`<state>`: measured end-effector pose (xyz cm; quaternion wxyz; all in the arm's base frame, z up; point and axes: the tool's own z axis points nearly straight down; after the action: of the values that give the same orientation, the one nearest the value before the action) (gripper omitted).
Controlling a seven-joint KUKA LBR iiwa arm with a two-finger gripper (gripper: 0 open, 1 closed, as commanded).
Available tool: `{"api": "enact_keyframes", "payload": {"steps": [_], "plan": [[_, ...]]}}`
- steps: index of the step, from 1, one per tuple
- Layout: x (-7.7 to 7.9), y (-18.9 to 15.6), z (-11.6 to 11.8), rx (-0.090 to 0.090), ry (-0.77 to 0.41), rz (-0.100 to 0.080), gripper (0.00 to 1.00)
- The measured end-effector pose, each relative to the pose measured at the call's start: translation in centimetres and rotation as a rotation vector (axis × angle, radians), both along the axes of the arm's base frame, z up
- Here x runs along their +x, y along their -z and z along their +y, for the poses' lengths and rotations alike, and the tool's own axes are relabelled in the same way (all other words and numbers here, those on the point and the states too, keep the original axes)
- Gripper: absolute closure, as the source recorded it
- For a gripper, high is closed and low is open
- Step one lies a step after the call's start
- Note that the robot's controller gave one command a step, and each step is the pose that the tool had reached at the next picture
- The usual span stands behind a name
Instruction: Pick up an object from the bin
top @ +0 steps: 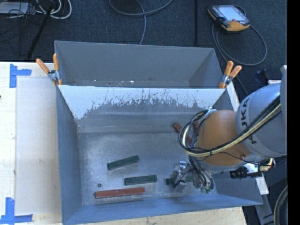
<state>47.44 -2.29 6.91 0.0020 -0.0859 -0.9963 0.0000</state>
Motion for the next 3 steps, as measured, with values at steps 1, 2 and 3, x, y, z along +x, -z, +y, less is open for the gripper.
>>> {"api": "enact_keyframes", "payload": {"steps": [1, 2, 3], "plan": [[0.0, -0.1, 0.0, 0.0, 0.0, 0.0, 1.0], [2.1, -2.7, -0.1, -0.001, -0.173, -0.011, 1.0], [0.3, -0.1, 6.1, 0.0, -0.089, -0.01, 0.0]]}}
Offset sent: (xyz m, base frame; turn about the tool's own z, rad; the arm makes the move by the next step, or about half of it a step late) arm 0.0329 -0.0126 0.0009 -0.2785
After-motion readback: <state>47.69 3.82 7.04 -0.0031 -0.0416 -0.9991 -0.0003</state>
